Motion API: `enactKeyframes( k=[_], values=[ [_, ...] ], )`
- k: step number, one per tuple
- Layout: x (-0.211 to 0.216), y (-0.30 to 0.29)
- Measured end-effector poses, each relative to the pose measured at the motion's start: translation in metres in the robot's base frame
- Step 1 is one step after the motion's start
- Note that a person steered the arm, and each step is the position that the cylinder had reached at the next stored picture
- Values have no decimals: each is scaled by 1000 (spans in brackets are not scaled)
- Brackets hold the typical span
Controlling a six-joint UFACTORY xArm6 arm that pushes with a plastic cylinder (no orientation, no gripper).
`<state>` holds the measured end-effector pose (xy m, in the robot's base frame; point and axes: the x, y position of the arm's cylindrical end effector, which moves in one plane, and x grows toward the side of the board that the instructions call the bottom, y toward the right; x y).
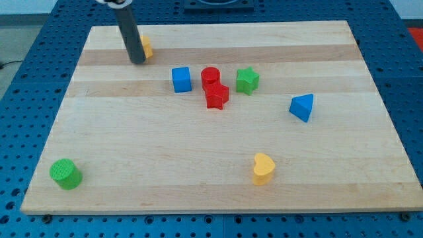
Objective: Push the hexagon into the red circle
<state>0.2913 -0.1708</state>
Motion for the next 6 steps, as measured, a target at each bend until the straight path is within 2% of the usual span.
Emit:
enactKeyframes(
  k=[1, 2, 3, 6],
  values=[
    [-40, -72],
    [-92, -56],
    [-59, -44],
    [-24, 66]
  ],
)
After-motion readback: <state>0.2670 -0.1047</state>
